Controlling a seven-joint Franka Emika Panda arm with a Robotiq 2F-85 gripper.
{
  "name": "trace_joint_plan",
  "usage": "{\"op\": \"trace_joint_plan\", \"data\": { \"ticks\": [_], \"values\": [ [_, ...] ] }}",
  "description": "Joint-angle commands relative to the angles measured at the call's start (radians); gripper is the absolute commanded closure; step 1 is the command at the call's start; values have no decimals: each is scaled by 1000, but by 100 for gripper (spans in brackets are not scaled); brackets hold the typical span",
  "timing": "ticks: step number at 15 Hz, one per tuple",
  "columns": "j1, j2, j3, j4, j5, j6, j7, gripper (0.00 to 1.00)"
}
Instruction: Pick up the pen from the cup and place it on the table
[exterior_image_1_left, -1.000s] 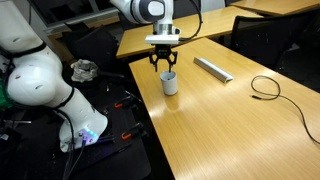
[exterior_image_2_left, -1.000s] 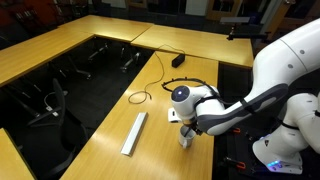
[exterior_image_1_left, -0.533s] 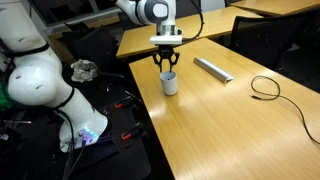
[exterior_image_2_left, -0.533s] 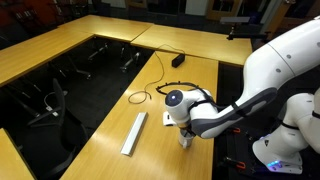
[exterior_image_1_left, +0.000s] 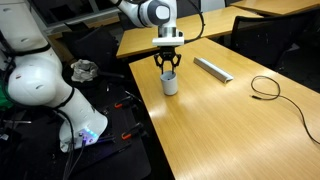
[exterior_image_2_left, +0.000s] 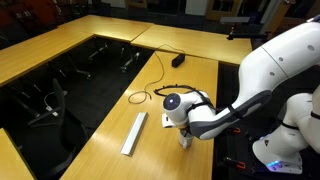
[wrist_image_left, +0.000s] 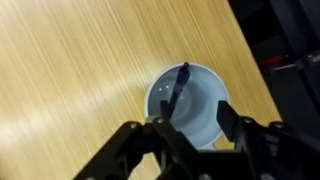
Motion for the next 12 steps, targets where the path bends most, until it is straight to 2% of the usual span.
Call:
{"op": "trace_joint_plan", "data": {
  "ticks": [1,2,5,8,10,12],
  "values": [
    [-7,17,7,13,-27,-3,12,54],
    [-8,19,8,13,-27,-4,10,60],
    [-6,24,7,8,-35,0,20,70],
    [-5,33,5,5,-65,8,21,54],
    [-3,40,3,8,-98,3,29,47],
    [-3,49,4,11,-121,-6,25,52]
  ]
}}
